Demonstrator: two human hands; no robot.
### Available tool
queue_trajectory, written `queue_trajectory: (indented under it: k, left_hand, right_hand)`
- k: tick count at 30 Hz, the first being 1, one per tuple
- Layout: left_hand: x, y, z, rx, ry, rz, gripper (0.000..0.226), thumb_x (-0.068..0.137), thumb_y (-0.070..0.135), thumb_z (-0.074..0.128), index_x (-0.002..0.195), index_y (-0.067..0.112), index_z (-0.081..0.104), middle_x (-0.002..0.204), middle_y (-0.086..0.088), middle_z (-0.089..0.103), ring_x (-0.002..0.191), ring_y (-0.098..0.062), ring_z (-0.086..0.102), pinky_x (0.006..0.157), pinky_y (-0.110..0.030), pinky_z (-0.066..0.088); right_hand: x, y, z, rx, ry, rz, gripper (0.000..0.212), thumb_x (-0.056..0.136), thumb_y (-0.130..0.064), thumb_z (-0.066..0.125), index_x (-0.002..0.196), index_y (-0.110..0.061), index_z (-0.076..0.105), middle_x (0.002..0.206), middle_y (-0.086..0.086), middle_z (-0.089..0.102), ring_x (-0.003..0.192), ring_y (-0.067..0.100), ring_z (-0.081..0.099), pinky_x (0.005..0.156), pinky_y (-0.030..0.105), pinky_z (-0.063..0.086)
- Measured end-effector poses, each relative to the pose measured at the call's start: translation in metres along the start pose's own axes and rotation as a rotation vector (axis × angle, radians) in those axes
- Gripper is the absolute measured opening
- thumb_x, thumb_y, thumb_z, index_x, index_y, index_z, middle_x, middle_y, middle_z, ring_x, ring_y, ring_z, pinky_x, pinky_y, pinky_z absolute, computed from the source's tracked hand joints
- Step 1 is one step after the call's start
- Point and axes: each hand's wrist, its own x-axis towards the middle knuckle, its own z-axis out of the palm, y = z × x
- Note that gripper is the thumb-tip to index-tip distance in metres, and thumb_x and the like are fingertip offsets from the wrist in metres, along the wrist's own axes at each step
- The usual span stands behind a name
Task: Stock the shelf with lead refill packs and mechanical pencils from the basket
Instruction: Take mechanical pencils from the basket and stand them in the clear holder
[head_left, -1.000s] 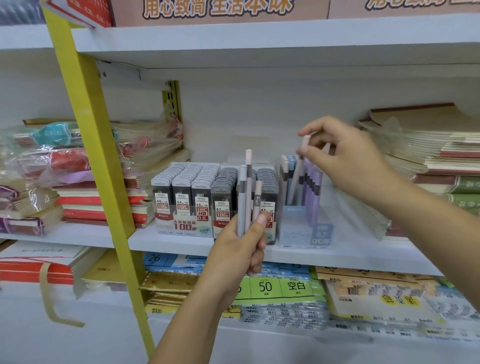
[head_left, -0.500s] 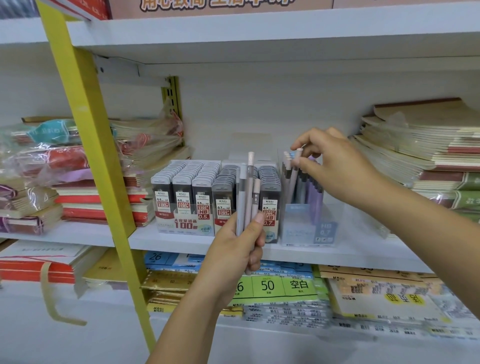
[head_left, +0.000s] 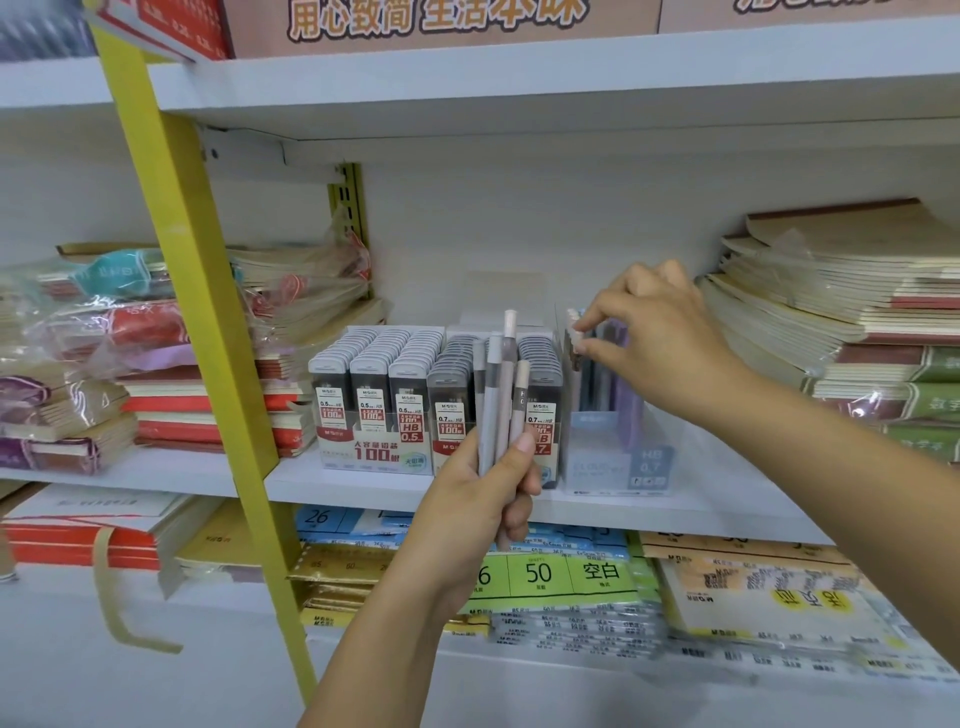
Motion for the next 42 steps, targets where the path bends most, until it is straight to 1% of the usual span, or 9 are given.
queue_trajectory:
  k: [5,8,11,14,17,24,29,37,42]
  left_hand:
    - [-0.001,0.003,0.004,0.002,-0.018,0.028,0.045,0.082,0.049,0.067,0.115,0.019,0.062,0.072,0.005,0.062,0.051,-0.008,0.044,0.049,-0.022,0.037]
    - [-0.003,0.004,0.007,0.019,-0.051,0.034,0.042,0.083,0.048,0.066,0.115,0.02,0.063,0.073,0.004,0.064,0.051,-0.008,0.046,0.049,-0.022,0.039]
    - [-0.004,0.007,0.009,0.007,-0.069,0.036,0.036,0.084,0.049,0.065,0.11,0.024,0.065,0.076,0.001,0.066,0.052,-0.009,0.05,0.05,-0.022,0.044]
    - [-0.004,0.008,0.007,0.005,-0.031,0.018,0.034,0.086,0.048,0.063,0.11,0.023,0.064,0.07,0.004,0.058,0.049,-0.008,0.041,0.047,-0.021,0.039]
    - [-0.002,0.006,0.002,-0.002,-0.001,-0.001,0.03,0.09,0.044,0.062,0.108,0.019,0.059,0.063,0.009,0.042,0.047,-0.006,0.03,0.043,-0.018,0.03]
    - [-0.001,0.004,0.001,-0.015,0.015,0.0,0.057,0.08,0.059,0.06,0.11,0.011,0.054,0.062,0.01,0.038,0.05,-0.008,0.024,0.042,-0.017,0.025]
    - [0.0,0.005,-0.001,-0.016,0.042,-0.006,0.018,0.097,0.044,0.057,0.084,0.033,0.064,0.064,0.009,0.045,0.049,-0.007,0.027,0.042,-0.018,0.026]
    - [0.0,0.006,-0.001,-0.015,0.05,0.003,0.028,0.093,0.046,0.062,0.102,0.019,0.063,0.065,0.008,0.049,0.049,-0.007,0.03,0.043,-0.017,0.029]
    - [0.0,0.01,0.001,-0.048,0.01,0.011,0.049,0.077,0.055,0.069,0.11,0.019,0.065,0.063,0.008,0.052,0.047,-0.006,0.031,0.042,-0.017,0.029]
  right_hand:
    - [-0.022,-0.033,-0.011,0.391,-0.107,0.028,0.03,0.09,-0.036,0.06,0.118,-0.025,0.064,0.093,-0.013,0.064,0.084,0.001,0.052,0.075,0.008,0.04]
    - [-0.034,-0.051,-0.01,0.684,-0.288,0.13,0.025,0.09,-0.029,0.066,0.115,-0.029,0.062,0.083,-0.005,0.071,0.082,0.005,0.064,0.081,0.022,0.051]
    - [-0.033,-0.051,-0.017,0.808,-0.162,0.213,0.016,0.089,-0.018,0.067,0.102,-0.026,0.064,0.083,0.006,0.072,0.084,0.024,0.067,0.082,0.038,0.054]
    - [-0.024,-0.038,-0.034,0.889,0.132,0.245,0.021,0.09,-0.012,0.065,0.099,-0.03,0.058,0.081,0.005,0.072,0.073,0.015,0.068,0.062,0.026,0.052]
    - [-0.014,-0.019,-0.051,0.747,0.327,0.15,0.022,0.09,-0.015,0.066,0.1,-0.026,0.049,0.082,0.002,0.07,0.074,0.01,0.067,0.065,0.019,0.048]
    - [-0.015,-0.011,-0.025,0.377,0.128,0.074,0.022,0.084,-0.022,0.074,0.091,-0.025,0.053,0.077,-0.017,0.062,0.08,-0.006,0.059,0.062,0.0,0.038]
    - [-0.015,-0.01,-0.015,0.432,0.032,0.086,0.027,0.083,-0.028,0.075,0.08,-0.038,0.05,0.074,-0.014,0.066,0.067,-0.004,0.063,0.056,0.009,0.045]
    - [-0.01,-0.012,-0.011,-0.059,0.133,-0.115,0.018,0.077,-0.036,0.076,0.087,-0.025,0.065,0.088,-0.011,0.058,0.088,0.009,0.037,0.066,0.027,0.028]
    - [-0.007,-0.006,-0.004,-0.098,0.023,-0.034,0.018,0.084,-0.038,0.071,0.095,-0.024,0.073,0.094,-0.011,0.046,0.095,0.011,0.029,0.078,0.027,0.023]
